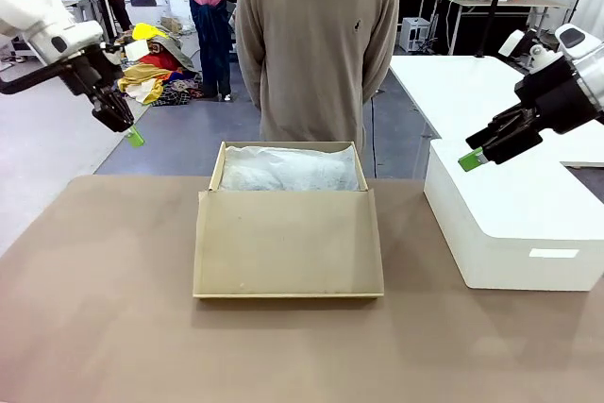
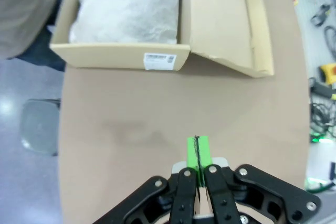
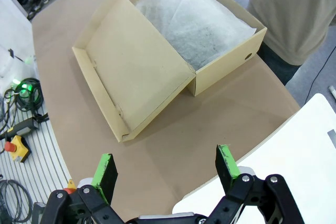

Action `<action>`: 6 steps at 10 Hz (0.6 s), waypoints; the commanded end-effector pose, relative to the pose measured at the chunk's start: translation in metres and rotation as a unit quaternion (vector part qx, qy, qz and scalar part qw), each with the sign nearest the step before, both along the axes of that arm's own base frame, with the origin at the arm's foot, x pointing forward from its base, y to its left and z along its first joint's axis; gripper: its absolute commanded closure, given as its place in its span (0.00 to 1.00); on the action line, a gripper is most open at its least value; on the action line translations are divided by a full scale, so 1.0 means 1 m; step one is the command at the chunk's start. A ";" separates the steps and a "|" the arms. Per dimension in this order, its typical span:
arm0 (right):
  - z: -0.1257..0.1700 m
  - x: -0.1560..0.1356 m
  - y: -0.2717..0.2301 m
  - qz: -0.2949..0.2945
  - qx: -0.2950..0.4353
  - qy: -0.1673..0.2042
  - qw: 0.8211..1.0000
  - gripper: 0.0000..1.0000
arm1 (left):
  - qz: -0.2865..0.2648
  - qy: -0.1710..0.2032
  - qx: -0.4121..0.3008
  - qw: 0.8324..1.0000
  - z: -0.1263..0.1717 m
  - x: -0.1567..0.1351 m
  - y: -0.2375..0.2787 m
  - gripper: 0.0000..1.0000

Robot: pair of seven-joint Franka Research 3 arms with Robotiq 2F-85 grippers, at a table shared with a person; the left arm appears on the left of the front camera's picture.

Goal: Pack the shoes into the box.
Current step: Close the Shoes Box.

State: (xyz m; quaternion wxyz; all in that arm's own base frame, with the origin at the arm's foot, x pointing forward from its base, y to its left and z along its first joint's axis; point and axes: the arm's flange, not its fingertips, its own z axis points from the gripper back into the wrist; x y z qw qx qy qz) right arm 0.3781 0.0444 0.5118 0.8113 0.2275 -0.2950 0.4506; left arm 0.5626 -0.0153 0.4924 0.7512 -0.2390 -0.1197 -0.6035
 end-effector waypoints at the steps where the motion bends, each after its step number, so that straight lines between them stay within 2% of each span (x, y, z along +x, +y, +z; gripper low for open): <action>1: -0.002 0.003 0.000 0.011 0.015 -0.011 1.000 0.00 | 0.028 0.009 -0.035 0.999 -0.018 -0.021 -0.005 1.00; 4: -0.002 0.003 0.000 0.011 0.015 -0.011 1.000 0.00 | 0.031 0.029 -0.046 0.998 -0.045 -0.029 -0.015 1.00; 6: -0.002 0.003 0.000 0.011 0.015 -0.011 1.000 0.00 | 0.014 0.033 -0.040 0.999 -0.051 -0.026 -0.016 1.00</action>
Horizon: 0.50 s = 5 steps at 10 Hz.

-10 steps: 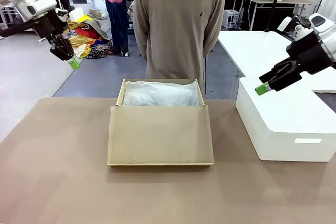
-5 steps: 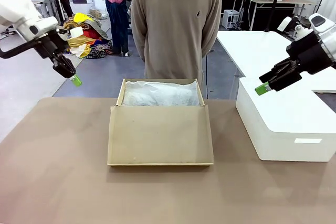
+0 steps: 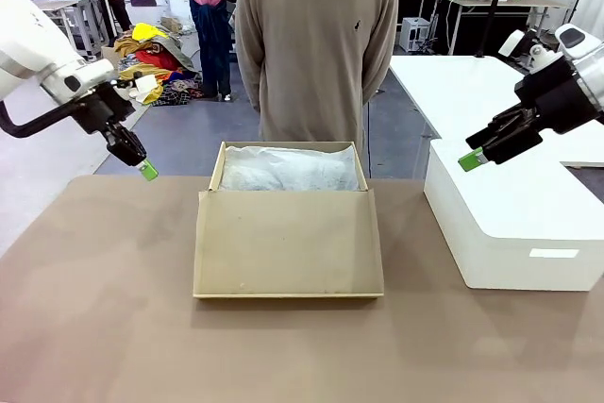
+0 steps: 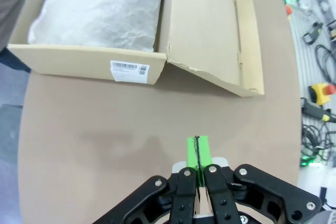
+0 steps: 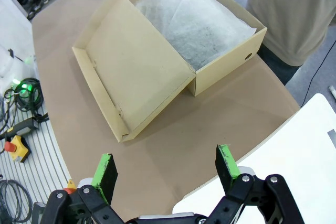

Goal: Pack the shoes into the box.
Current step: Close the Shoes Box.

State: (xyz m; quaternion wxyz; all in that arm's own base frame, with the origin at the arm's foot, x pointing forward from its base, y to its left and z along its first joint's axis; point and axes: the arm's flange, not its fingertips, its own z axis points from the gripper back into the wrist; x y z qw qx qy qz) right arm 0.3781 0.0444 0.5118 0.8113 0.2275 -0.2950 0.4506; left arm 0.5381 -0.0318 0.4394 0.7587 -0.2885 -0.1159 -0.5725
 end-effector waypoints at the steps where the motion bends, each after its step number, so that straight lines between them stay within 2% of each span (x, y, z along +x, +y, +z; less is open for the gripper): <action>1: -0.002 0.003 0.000 0.011 0.015 -0.011 1.000 0.00 | 0.003 -0.001 0.000 1.000 0.002 0.000 0.002 1.00; 5: -0.002 0.003 0.000 0.011 0.015 -0.011 1.000 0.00 | 0.003 -0.001 0.000 1.000 0.002 0.000 0.002 1.00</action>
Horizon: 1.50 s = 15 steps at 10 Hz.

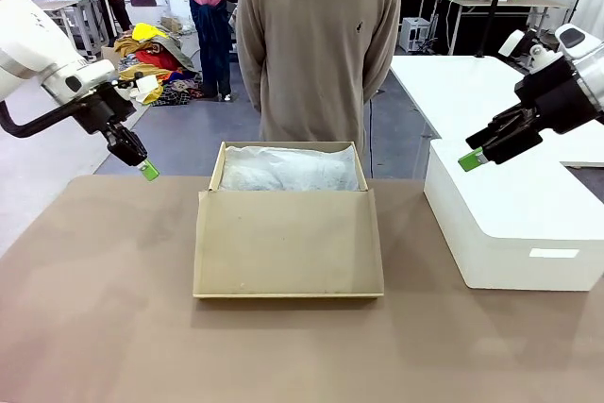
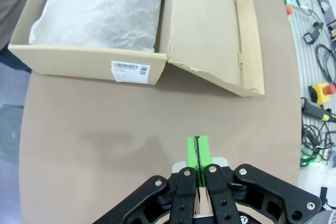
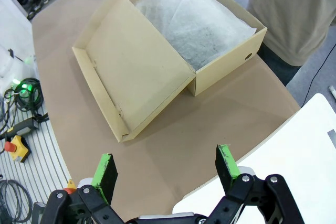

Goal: Pack the shoes into the box.
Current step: Close the Shoes Box.

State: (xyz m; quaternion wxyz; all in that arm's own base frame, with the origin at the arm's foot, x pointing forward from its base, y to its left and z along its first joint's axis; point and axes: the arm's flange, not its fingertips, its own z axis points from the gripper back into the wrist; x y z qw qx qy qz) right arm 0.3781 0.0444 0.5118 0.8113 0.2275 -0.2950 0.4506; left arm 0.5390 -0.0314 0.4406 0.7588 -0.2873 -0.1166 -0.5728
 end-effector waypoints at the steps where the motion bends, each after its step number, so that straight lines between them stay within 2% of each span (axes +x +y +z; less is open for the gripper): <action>1: -0.002 0.003 0.000 0.011 0.015 -0.011 1.000 0.00 | 0.002 0.000 0.000 1.000 0.001 0.000 0.002 1.00; 2: -0.002 0.003 0.000 0.011 0.015 -0.011 1.000 0.00 | 0.000 0.000 0.000 1.000 0.000 0.000 0.000 1.00; 4: -0.002 0.003 0.000 0.011 0.015 -0.011 1.000 0.00 | -0.044 -0.002 -0.016 0.999 -0.017 0.011 -0.003 1.00; 7: -0.002 0.003 0.000 0.011 0.015 -0.011 1.000 0.00 | -0.075 0.014 -0.041 0.996 -0.042 0.022 -0.008 1.00; 12: -0.002 0.003 0.000 0.011 0.015 -0.011 1.000 0.00 | -0.120 0.006 -0.081 0.989 -0.084 0.015 -0.023 1.00; 15: -0.002 0.003 0.000 0.011 0.015 -0.011 1.000 0.00 | -0.122 0.019 -0.087 0.989 -0.100 0.014 -0.036 1.00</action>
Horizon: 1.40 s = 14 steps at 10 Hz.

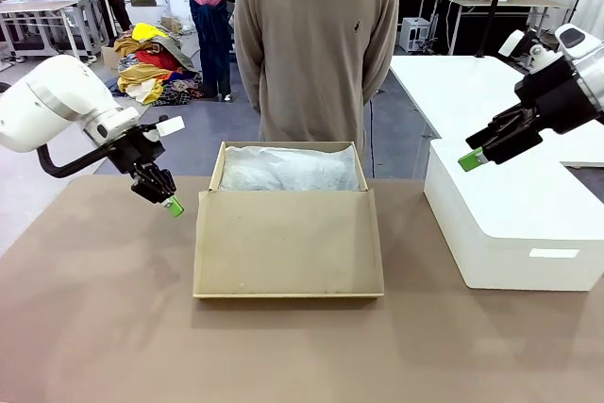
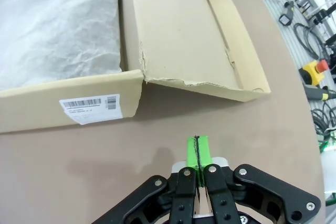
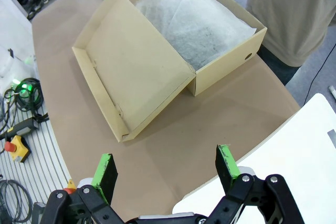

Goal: Pack the shoes into the box.
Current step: Close the Shoes Box.

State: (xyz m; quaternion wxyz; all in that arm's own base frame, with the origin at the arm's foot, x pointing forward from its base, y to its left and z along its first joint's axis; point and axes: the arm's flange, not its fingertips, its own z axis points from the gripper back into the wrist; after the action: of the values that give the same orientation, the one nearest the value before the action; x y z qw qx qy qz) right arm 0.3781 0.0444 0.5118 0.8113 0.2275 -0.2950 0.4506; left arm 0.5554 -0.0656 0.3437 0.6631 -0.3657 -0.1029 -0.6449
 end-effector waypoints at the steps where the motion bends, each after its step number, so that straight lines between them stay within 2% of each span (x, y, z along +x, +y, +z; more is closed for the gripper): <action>1: -0.002 0.003 0.000 0.011 0.015 -0.011 1.000 0.00 | 0.003 -0.005 0.002 1.000 0.005 0.001 0.003 1.00; 7: -0.002 0.003 0.000 0.011 0.015 -0.011 1.000 0.00 | 0.001 -0.004 0.001 1.000 0.003 0.003 0.002 1.00; 10: -0.002 0.003 0.000 0.011 0.015 -0.011 1.000 0.00 | -0.025 -0.054 0.007 0.998 -0.010 0.006 -0.005 1.00; 14: -0.002 0.003 0.000 0.011 0.015 -0.011 1.000 0.00 | -0.049 -0.066 -0.008 0.997 -0.023 0.002 -0.013 1.00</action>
State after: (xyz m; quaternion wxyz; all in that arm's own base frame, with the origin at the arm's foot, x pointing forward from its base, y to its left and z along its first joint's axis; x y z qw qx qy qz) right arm 0.3781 0.0444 0.5118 0.8113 0.2275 -0.2950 0.4506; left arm 0.5636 -0.0810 0.3263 0.6300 -0.3336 -0.1259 -0.6899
